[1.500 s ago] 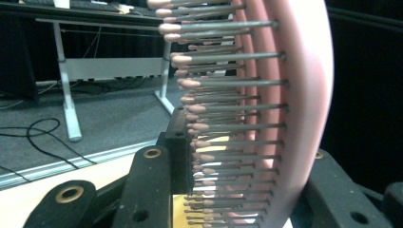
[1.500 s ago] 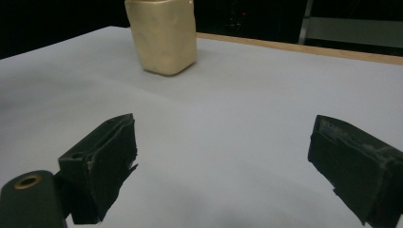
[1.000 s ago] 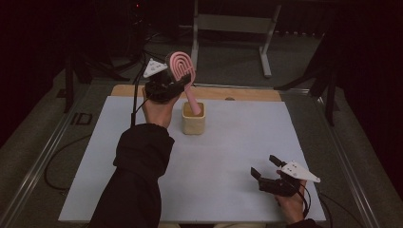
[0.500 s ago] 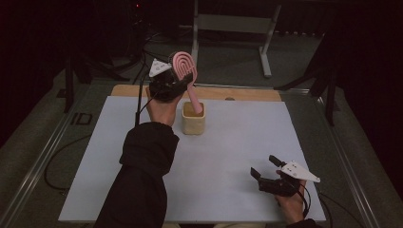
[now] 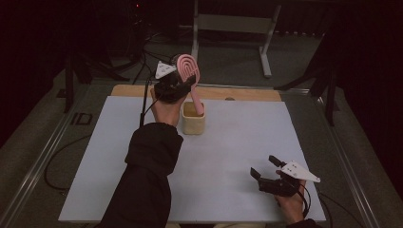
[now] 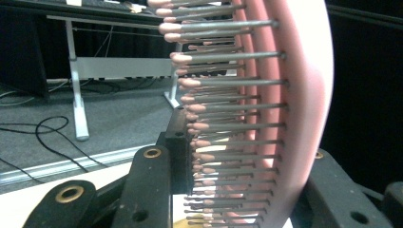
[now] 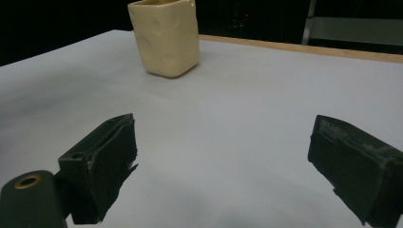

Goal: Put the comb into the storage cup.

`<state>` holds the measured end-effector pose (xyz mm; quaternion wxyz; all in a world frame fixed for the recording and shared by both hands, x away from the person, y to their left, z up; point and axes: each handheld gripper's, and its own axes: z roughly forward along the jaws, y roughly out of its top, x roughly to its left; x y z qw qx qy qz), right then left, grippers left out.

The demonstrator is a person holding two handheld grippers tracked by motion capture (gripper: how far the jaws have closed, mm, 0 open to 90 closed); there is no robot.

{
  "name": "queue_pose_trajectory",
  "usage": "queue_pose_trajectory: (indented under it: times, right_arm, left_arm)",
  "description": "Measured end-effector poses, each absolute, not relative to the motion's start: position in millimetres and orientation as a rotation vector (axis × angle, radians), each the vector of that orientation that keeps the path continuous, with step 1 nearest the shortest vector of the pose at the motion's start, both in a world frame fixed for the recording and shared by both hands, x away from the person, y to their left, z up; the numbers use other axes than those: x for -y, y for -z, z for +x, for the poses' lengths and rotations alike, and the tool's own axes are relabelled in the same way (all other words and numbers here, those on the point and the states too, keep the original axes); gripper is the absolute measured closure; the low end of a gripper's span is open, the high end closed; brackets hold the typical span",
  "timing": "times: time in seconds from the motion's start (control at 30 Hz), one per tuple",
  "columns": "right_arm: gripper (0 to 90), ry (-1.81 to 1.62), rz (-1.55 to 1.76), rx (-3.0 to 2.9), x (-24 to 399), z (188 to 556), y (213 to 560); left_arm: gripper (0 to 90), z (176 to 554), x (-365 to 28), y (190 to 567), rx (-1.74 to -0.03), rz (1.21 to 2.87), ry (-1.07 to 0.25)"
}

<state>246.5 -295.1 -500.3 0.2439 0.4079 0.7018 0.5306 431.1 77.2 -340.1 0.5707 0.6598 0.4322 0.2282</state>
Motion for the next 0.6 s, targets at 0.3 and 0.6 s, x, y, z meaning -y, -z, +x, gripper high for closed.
queue_pose_trajectory:
  times: [0.3,0.6]
  right_arm:
    - [8.7,-1.454,1.120,-1.917,294.9,246.4,500.7]
    - [8.8,-1.454,1.112,-1.926,293.2,246.9,501.4]
  left_arm:
    - [64.7,432.0,-76.1,342.0,-1.016,1.553,-0.542]
    - [64.7,435.1,-72.5,347.3,-1.022,1.559,-0.542]
